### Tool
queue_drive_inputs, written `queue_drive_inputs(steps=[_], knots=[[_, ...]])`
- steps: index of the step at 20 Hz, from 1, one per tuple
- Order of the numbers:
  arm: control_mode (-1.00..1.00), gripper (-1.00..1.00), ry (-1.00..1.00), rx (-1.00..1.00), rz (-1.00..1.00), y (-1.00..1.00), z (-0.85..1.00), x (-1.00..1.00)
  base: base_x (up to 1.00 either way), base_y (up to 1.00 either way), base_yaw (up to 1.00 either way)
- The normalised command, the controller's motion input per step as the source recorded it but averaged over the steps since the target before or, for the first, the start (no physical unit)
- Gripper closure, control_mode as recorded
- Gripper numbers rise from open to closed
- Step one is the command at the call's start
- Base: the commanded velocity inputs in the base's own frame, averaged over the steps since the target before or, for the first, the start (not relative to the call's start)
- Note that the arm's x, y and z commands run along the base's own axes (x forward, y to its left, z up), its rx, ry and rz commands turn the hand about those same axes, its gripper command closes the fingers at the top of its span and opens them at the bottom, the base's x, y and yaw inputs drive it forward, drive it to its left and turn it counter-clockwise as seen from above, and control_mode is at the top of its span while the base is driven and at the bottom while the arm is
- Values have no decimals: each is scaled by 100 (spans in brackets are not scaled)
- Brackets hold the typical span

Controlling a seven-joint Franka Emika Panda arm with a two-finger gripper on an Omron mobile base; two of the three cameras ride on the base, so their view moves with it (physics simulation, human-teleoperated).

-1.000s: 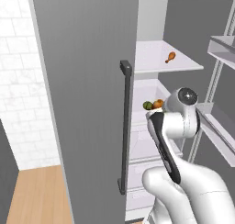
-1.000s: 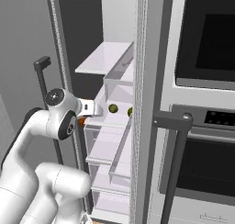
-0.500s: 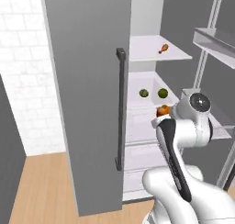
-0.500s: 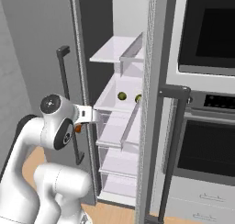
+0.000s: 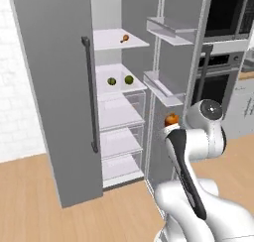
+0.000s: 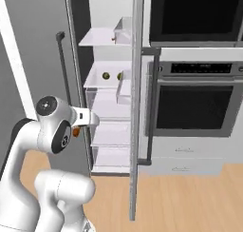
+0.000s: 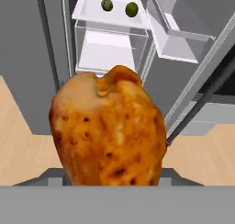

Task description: Place one lime and one chicken drumstick in each tupperware on the nearby counter, to pack two identical lunches.

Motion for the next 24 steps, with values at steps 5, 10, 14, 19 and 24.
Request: queue_drive_inputs(steps=[5,10,14,19,24], knots=[[100,100,0,0,0,0,0,0,-57,-33,-75],[100,100,0,0,0,0,0,0,60,-100,-53],[100,100,0,0,0,0,0,0,100,-98,-31],[100,100,0,0,0,0,0,0,100,-76,-2],[100,100,0,0,0,0,0,0,100,-45,5]])
